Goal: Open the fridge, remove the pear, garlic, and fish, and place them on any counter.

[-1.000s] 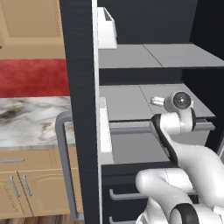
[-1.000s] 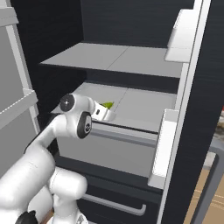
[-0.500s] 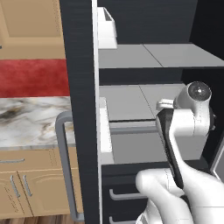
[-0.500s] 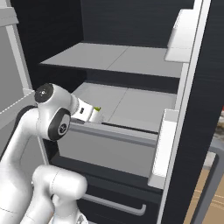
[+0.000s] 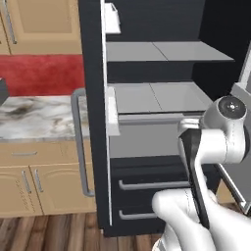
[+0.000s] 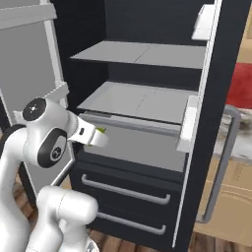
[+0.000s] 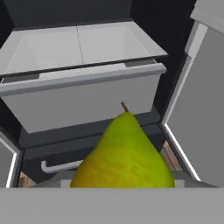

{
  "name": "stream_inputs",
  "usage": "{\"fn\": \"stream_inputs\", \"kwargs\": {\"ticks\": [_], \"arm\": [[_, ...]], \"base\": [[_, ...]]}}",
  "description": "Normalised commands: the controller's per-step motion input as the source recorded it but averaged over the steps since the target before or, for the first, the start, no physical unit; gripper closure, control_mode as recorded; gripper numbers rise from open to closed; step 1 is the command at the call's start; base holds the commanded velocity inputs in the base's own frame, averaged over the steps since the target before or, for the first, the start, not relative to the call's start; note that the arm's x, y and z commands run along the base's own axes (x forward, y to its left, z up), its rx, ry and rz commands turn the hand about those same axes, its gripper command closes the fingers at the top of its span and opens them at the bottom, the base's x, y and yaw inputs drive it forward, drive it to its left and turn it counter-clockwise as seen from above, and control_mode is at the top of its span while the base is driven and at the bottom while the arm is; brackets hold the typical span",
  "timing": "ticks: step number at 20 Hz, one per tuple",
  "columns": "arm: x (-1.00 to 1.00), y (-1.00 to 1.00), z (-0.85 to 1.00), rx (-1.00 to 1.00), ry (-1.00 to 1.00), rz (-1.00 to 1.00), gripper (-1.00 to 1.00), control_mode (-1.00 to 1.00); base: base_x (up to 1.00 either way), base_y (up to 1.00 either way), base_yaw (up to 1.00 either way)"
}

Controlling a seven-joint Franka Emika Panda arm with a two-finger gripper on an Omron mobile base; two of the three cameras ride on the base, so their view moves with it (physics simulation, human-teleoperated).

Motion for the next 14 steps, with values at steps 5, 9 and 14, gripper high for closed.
{"fn": "stream_inputs", "kwargs": {"ticks": [5, 9, 14], "arm": [[0.00, 0.00, 0.00, 0.00, 0.00, 0.00, 1.00, 1.00], [0.00, 0.00, 0.00, 0.00, 0.00, 0.00, 1.00, 1.00], [0.00, 0.00, 0.00, 0.00, 0.00, 0.00, 1.00, 1.00]], "base": [[-1.00, -0.68, -0.06], [-0.86, -1.00, -0.12], [-0.33, -1.00, -0.07]]}}
